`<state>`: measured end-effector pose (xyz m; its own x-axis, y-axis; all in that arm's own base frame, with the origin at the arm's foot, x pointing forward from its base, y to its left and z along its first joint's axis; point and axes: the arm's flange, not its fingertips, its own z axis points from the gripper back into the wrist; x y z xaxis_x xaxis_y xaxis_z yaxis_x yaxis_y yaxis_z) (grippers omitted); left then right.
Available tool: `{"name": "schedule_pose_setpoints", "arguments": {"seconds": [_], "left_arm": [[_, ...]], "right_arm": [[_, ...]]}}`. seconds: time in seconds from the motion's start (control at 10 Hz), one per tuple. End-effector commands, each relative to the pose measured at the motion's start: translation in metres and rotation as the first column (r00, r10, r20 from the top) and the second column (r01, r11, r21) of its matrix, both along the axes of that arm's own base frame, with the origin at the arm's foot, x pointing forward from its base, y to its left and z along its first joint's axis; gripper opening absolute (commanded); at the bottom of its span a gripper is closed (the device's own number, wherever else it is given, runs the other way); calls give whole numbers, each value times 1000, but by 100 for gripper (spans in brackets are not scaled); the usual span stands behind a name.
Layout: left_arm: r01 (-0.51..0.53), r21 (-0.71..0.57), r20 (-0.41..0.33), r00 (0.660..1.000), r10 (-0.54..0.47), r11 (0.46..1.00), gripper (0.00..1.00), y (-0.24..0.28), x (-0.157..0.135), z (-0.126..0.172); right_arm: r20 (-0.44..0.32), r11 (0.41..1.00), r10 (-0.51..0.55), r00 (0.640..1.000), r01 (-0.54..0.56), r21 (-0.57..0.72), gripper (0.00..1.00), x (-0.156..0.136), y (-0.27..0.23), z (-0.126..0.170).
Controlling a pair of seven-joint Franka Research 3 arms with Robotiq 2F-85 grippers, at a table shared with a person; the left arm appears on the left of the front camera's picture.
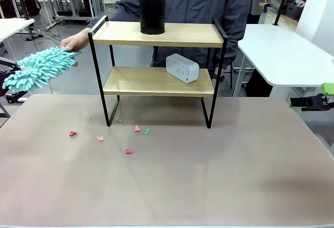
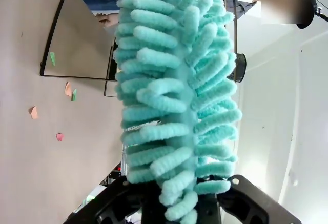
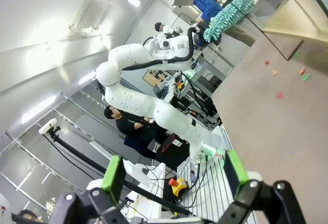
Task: Clean the shelf.
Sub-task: Hand the Duster back to the human.
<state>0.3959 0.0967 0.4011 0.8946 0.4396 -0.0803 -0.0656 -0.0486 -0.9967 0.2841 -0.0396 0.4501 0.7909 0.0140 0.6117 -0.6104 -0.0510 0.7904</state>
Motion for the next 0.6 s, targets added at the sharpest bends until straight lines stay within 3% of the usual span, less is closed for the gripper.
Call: {"name": "schedule_pose_setpoints", "arguments": {"seconds": [0.0,0.4,0.5], "left_arm": [[5,-14,10,1000,-5,1000,0,-1,-3,6],[14,-16,11,1000,-14,1000,0,-2,-2,6],[19,-17,11,1000,-19,1000,22,-2,-2,5]], "right_arm": [[25,1000,8,1000,-8,-3,100,1,-4,2],[25,1000,8,1000,-8,-3,100,1,-4,2],[25,1000,8,1000,-8,-3,100,1,-4,2]]}}
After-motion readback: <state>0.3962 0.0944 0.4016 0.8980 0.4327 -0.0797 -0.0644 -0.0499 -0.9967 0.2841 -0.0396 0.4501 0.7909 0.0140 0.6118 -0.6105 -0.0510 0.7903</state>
